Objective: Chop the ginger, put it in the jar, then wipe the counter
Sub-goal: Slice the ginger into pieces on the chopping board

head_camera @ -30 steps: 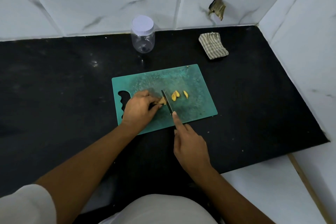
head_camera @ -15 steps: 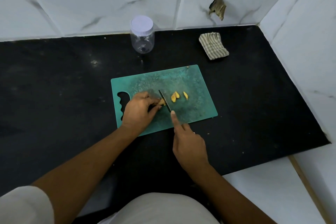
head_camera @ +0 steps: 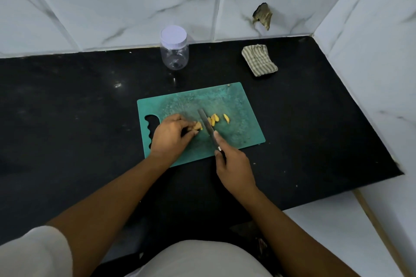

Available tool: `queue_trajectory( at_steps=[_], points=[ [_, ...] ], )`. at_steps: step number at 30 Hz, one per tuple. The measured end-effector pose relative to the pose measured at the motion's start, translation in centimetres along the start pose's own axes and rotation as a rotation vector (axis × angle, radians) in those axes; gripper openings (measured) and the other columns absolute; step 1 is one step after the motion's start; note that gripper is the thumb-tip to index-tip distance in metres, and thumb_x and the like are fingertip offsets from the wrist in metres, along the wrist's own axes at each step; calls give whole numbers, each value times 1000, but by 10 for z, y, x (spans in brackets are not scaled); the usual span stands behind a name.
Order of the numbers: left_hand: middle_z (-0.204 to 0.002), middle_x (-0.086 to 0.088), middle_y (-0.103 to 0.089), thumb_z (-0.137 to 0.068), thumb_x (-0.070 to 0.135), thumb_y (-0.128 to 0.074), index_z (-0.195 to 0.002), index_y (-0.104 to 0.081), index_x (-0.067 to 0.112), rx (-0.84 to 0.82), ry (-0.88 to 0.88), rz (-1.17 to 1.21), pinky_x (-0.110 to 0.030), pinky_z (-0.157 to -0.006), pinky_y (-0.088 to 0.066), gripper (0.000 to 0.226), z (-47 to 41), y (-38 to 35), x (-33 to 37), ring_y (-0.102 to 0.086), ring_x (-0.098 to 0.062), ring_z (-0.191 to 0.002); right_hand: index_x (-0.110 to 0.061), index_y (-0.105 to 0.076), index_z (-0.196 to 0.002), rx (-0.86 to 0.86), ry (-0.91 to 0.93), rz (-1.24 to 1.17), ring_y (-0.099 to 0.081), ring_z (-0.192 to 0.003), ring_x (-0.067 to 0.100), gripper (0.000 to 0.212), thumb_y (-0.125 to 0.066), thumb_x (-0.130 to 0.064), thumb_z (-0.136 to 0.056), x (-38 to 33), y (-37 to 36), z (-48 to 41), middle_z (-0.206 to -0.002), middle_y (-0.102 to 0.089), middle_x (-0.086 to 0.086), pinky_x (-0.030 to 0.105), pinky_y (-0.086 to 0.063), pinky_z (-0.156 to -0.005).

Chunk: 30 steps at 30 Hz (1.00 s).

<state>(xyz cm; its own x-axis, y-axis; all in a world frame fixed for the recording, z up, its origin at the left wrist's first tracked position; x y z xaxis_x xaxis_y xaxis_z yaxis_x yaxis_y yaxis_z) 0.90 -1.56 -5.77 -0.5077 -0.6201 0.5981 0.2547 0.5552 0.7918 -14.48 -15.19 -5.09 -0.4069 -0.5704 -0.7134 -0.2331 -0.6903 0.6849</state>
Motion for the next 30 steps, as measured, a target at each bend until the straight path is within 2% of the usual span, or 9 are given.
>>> queue_trajectory(
  at_steps=[3,8,13,15,25,30],
  points=[
    [-99,5,-65,-88,35,-78,-116,-77,18,-7,18,18,-38,-76,-55,33,-2,0,0,-60,-15,-88,-32,-41,-157,-5,-27,-66,-51,-63,-5,55,-54,-18,-106,-3,6,0,-83,-57,-17,8,-35,-60],
    [-100,3,-69,-85,37,-81,-115,-75,19,2,9,5,-38,-80,-54,36,-1,2,-1,-61,-16,-92,-38,-36,-159,20,40,18,-51,-66,-1,57,-51,-21,-106,-9,14,7,-77,-50,-18,13,-34,-59],
    [-101,3,-70,-86,36,-80,-110,-76,18,4,-15,-1,-38,-82,-54,30,0,2,-2,-61,-16,-93,-40,-25,-162,-33,110,204,-58,-79,15,61,-46,-24,-107,-14,18,19,-92,-59,-7,39,-52,-68],
    [-100,2,-70,-86,35,-79,-109,-76,17,5,-8,-2,-36,-82,-53,29,0,2,-2,-61,-17,-93,-40,-23,-162,-54,105,250,-61,-81,19,61,-46,-25,-107,-15,18,22,-98,-61,-2,43,-54,-71],
    [-104,2,-70,-87,32,-79,-111,-78,16,13,-13,6,-35,-87,-54,29,0,2,-2,-62,-15,-97,-41,-13,-164,-86,75,357,-63,-80,25,64,-41,-27,-108,-19,14,24,-111,-62,0,44,-54,-71],
    [-103,3,-70,-87,33,-80,-112,-77,18,2,-17,-2,-38,-85,-55,30,1,1,-4,-61,-16,-97,-39,0,-164,-90,49,497,-52,-72,21,70,-40,-24,-108,-24,7,25,-117,-59,3,36,-40,-66]
  ],
)
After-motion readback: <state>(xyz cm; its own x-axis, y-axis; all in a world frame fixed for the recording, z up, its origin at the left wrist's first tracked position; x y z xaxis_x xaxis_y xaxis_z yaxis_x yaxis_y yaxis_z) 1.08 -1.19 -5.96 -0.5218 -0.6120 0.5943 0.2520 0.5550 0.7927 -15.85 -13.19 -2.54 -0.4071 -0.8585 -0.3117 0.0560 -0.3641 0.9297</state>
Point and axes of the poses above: each hand's wrist, its own z-axis away from the middle knuckle, its own y-axis out of the back of the hand, x = y × z, the point moved 1 cm from there along -z, towards the middle knuckle
